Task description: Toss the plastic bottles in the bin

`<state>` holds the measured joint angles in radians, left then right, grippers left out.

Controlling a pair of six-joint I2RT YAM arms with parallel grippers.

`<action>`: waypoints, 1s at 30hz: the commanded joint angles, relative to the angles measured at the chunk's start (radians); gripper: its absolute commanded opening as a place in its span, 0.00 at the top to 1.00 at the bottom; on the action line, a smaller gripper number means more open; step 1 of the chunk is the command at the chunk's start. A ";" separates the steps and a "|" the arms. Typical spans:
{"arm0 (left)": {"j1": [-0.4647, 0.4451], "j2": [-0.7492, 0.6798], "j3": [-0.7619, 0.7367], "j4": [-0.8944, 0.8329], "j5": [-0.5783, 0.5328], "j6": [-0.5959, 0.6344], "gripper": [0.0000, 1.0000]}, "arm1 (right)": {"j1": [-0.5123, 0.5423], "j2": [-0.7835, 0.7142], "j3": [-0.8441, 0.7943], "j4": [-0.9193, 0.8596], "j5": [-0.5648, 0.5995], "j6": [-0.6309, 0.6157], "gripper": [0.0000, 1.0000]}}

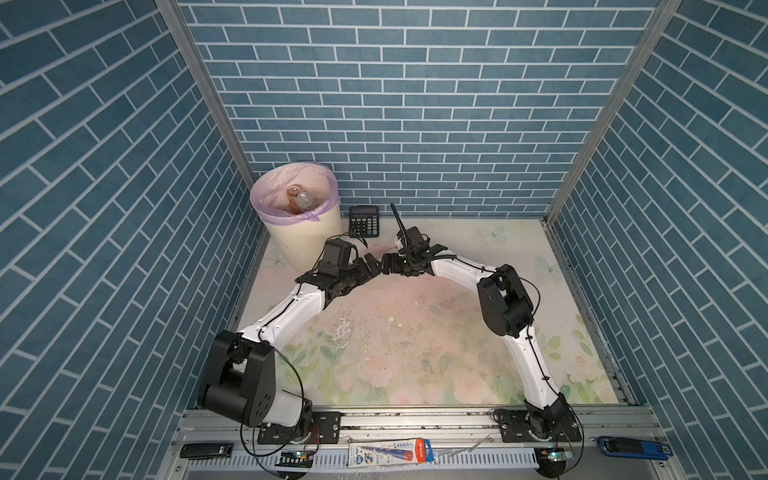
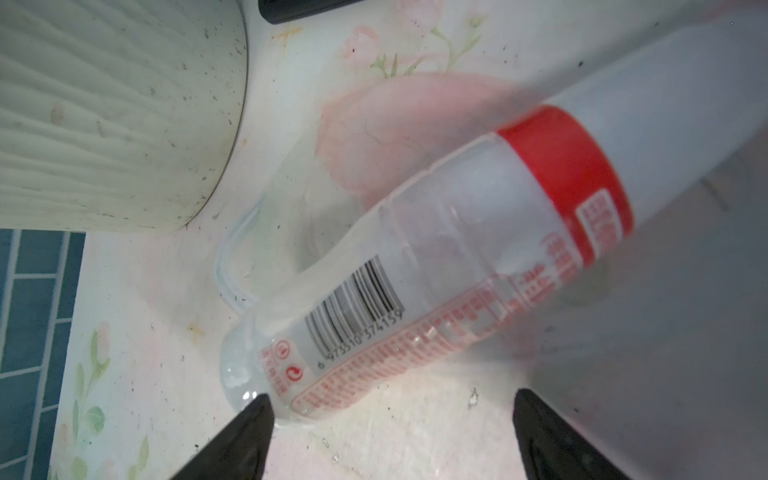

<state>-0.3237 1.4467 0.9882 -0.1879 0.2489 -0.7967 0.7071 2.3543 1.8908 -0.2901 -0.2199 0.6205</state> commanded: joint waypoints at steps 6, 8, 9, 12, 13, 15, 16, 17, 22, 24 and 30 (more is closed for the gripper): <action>0.009 -0.019 -0.012 0.010 0.003 0.005 0.01 | 0.003 -0.012 0.058 -0.004 0.025 0.064 0.09; 0.009 -0.019 -0.014 0.008 0.001 0.007 0.01 | 0.002 -0.032 0.049 -0.009 0.040 0.054 0.09; 0.009 -0.019 -0.016 0.006 0.000 0.010 0.01 | 0.000 -0.043 0.043 -0.011 0.050 0.048 0.09; 0.012 -0.019 -0.019 0.004 -0.002 0.016 0.01 | -0.004 -0.078 0.029 -0.033 0.069 0.025 0.09; 0.012 -0.017 -0.019 0.004 -0.002 0.017 0.01 | -0.005 -0.093 0.022 -0.041 0.083 0.012 0.09; 0.014 -0.014 -0.017 -0.002 -0.002 0.021 0.01 | -0.006 -0.122 0.013 -0.058 0.107 -0.028 0.09; 0.015 -0.014 -0.017 -0.003 -0.003 0.021 0.01 | -0.007 -0.136 0.013 -0.075 0.124 -0.054 0.09; 0.015 -0.014 -0.017 -0.002 -0.004 0.022 0.01 | -0.009 -0.148 0.013 -0.085 0.126 -0.081 0.09; 0.016 -0.008 -0.016 0.003 -0.002 0.020 0.01 | -0.049 -0.189 -0.010 -0.043 0.137 -0.228 0.07; 0.015 -0.004 -0.015 0.002 0.001 0.019 0.01 | -0.081 -0.170 -0.009 0.007 0.022 -0.291 0.06; 0.017 -0.010 -0.021 -0.010 -0.004 0.022 0.01 | -0.152 -0.013 0.134 0.010 -0.173 -0.377 0.05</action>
<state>-0.3138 1.4464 0.9825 -0.1883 0.2493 -0.7921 0.5762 2.2669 1.9594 -0.2741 -0.2741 0.3347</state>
